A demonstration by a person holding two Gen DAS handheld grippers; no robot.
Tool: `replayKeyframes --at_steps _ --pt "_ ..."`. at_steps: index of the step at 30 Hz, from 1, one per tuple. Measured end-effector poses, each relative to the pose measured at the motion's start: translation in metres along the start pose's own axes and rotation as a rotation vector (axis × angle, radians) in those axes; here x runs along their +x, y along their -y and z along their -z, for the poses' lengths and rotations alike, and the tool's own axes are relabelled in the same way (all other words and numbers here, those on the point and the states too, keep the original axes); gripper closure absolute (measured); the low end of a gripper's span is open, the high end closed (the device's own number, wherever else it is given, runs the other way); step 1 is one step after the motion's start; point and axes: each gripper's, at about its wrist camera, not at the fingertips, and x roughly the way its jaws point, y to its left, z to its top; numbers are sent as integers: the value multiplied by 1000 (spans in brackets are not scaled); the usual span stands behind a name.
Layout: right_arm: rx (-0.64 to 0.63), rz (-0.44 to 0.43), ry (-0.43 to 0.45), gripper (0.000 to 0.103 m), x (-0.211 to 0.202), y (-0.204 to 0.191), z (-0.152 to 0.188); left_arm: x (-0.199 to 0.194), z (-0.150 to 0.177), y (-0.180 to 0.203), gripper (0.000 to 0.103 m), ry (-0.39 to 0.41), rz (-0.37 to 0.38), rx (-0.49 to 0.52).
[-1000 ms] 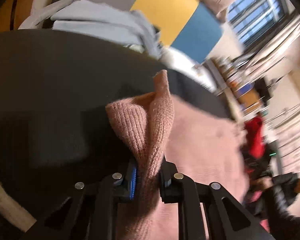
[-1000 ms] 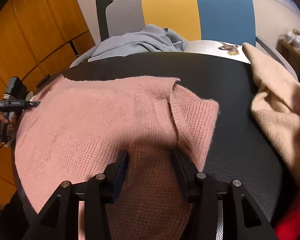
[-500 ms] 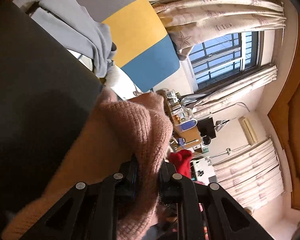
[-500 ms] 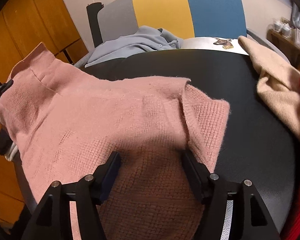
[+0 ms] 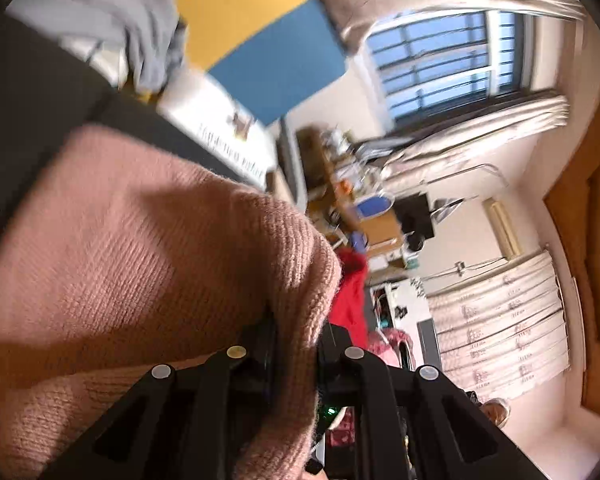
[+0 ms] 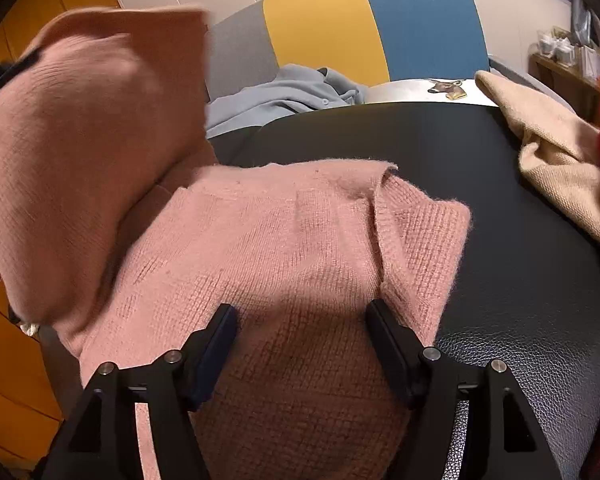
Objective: Fold clothes
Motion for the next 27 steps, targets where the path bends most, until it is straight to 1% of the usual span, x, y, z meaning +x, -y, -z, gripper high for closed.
replayKeyframes --at_steps 2,4,7,9,12,13,17,19,20,21,24,25,26,27 --pt "9 -16 9 32 -1 2 1 27 9 0 89 -32 -36 -2" --pt "15 -27 14 32 -1 4 1 47 14 -1 89 -61 -44 -17" --pt "15 -40 19 29 0 4 1 72 24 -3 89 -103 -74 -18" --pt "12 -42 20 29 0 3 2 85 27 -4 89 -114 -97 -20" --pt "15 -45 24 29 1 3 2 96 31 0 89 -131 -112 4" --pt "17 -47 27 29 0 4 2 100 29 -1 89 -140 -106 -2" --pt "15 -41 30 29 2 3 2 110 31 -6 87 -198 -149 29" --pt "-15 -6 26 29 3 -4 2 111 27 -8 85 -236 -172 -5" --pt "-30 9 27 28 4 -8 2 111 25 -9 80 -253 -180 -21" --pt "-41 15 29 27 4 -10 2 104 23 -6 78 -262 -167 -30" --pt "-27 -42 41 14 0 -6 3 86 18 3 76 -289 -126 -59" --pt "-14 -66 48 13 -2 -3 3 80 16 6 76 -297 -112 -65" --pt "-1 -89 55 13 -4 0 2 71 16 12 75 -302 -95 -50" --pt "4 -99 58 13 -8 3 3 70 15 16 75 -307 -70 -50"
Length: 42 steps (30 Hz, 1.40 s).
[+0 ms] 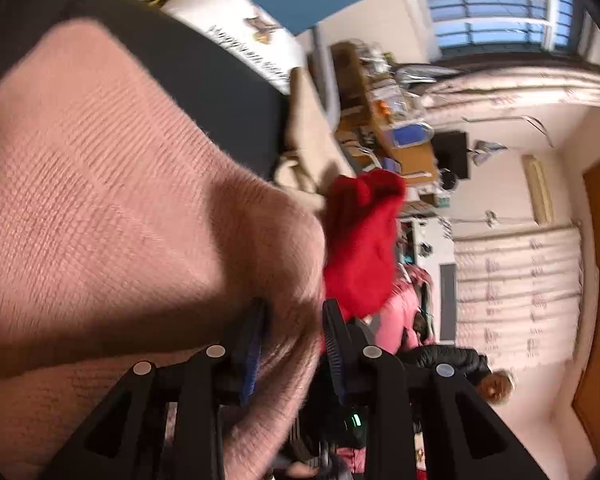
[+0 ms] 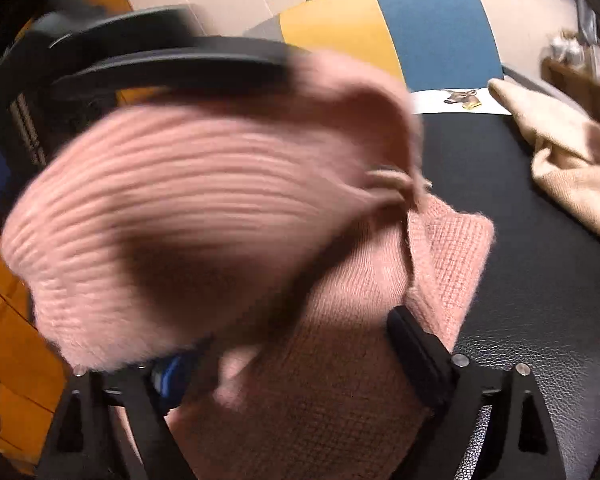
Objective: Fold clothes
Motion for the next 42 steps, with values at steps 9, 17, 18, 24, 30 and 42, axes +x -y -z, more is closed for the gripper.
replayKeyframes --at_steps 9,17,18,24,30,42 --pt "10 103 31 13 -61 20 5 -23 -4 28 75 -31 208 55" --pt "293 -284 -1 12 -89 54 12 -144 14 -1 73 341 -128 304" --pt "319 -312 0 14 -86 55 12 -148 20 -13 73 360 -167 308" --pt "540 -372 -24 20 -36 72 4 -133 71 -56 73 375 -309 427" --pt "623 -301 9 20 -11 83 -13 -111 109 -83 74 376 -200 450" --pt "196 20 90 84 -59 19 -55 -120 146 -114 69 235 -33 454"
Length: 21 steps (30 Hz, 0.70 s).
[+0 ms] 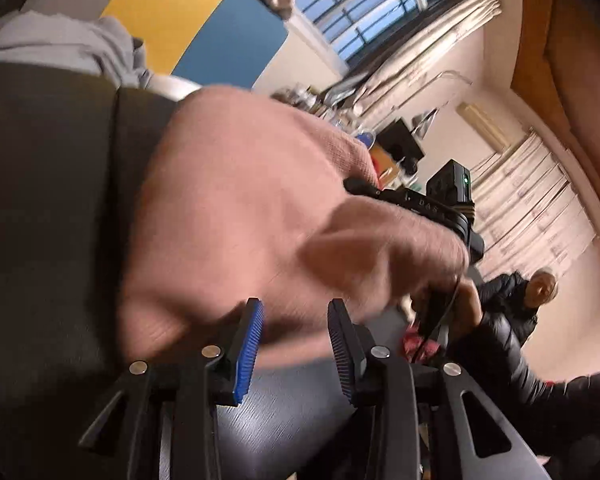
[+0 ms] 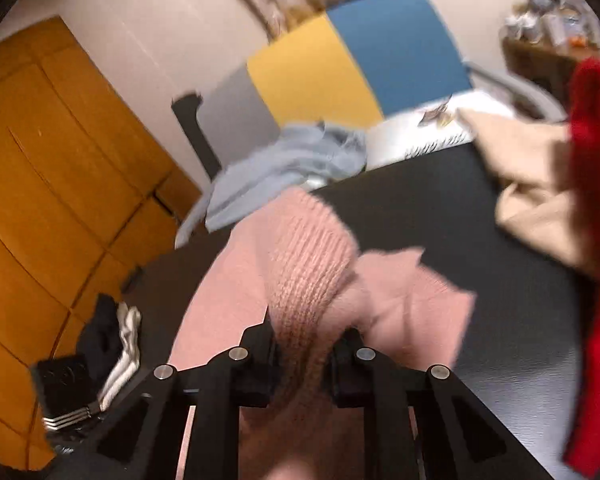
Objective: Fold clothes
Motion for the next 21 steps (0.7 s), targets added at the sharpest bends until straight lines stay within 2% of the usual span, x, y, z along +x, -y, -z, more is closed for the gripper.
replayKeyframes --at_steps 4,5,8,9,10,11,13,14,15,17,20,21 --pt "55 74 -82 81 16 45 36 9 20 -10 68 -43 -147 32" --pt "80 73 -91 81 21 58 47 7 18 -11 68 -21 -149 20" --pt "155 -11 -19 79 16 76 57 2 7 -14 67 33 -139 -8" --pt "161 -17 -13 79 16 77 57 2 1 -14 66 43 -133 -12" --pt "167 -24 -7 78 16 78 58 5 -6 -16 66 39 -170 -9" --pt "168 -25 -10 76 14 78 56 12 -13 -21 68 18 -241 -17" --pt "183 -24 -23 70 8 76 53 12 -16 -26 68 20 -235 -50" --pt "194 -21 -30 62 1 75 50 8 -14 -25 67 24 -209 -33" --pt "187 -17 -29 53 1 67 47 4 -9 -21 67 24 -217 12" --pt "135 -24 -17 45 -18 56 46 -2 1 -16 67 4 -240 91" --pt "42 -55 -40 45 -37 34 47 -10 5 -26 67 13 -267 53" --pt "22 -73 -50 45 -45 23 53 -13 1 -31 67 40 -280 26"
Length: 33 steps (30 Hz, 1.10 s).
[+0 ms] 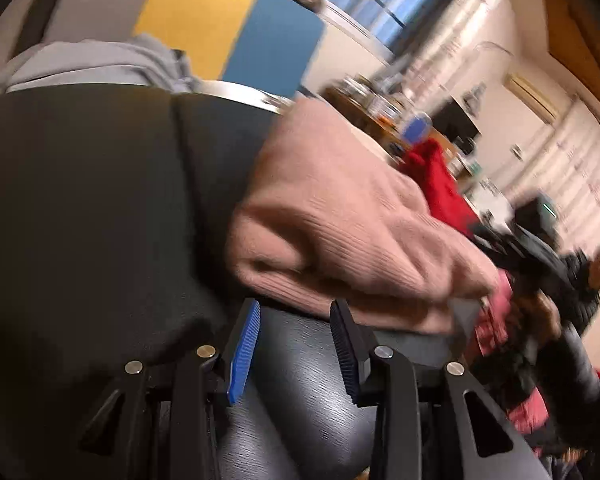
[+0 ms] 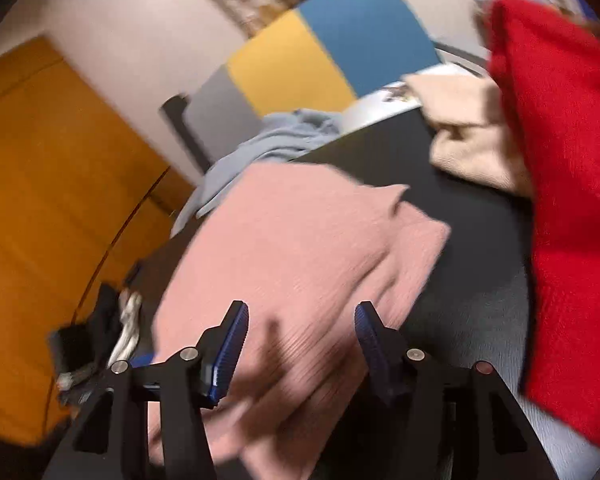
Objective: Fold clothes
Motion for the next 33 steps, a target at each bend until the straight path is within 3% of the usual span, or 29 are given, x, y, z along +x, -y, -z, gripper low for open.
replayKeyframes --at_steps 4,9,10,11,13,14,15,17,21,22,27,30,33 --pt "-85 -75 -43 45 -13 -44 30 -1 -21 -37 62 36 -17 -219" --pt "-117 -58 -127 45 23 -68 53 29 -37 -41 52 -24 88 -247" --pt "-106 -47 -140 51 32 -67 55 35 -38 -38 51 -43 93 -239" --pt "-97 -35 -150 67 40 -67 57 40 -37 -34 51 -57 96 -215" --pt "-41 -25 -165 88 52 -58 60 50 -36 -26 57 -84 102 -167" --pt "-18 -23 -157 89 51 -54 60 51 -34 -20 74 -95 99 -122" --pt "-10 -27 -146 90 47 -53 60 49 -31 -14 78 -103 91 -63" --pt "-46 -33 -127 90 27 -60 59 44 -24 1 83 -140 80 45" --pt "-205 156 -303 91 15 -54 87 30 3 18 83 -215 107 152" --pt "-211 163 -317 91 12 -52 93 27 10 21 83 -226 108 170" --pt "-212 145 -320 90 -2 -41 113 8 32 27 81 -247 155 155" --pt "-128 106 -323 81 -15 -33 109 -9 35 27 80 -232 188 129" --pt "-50 61 -279 49 -36 -28 100 -26 19 27 80 -147 198 112"
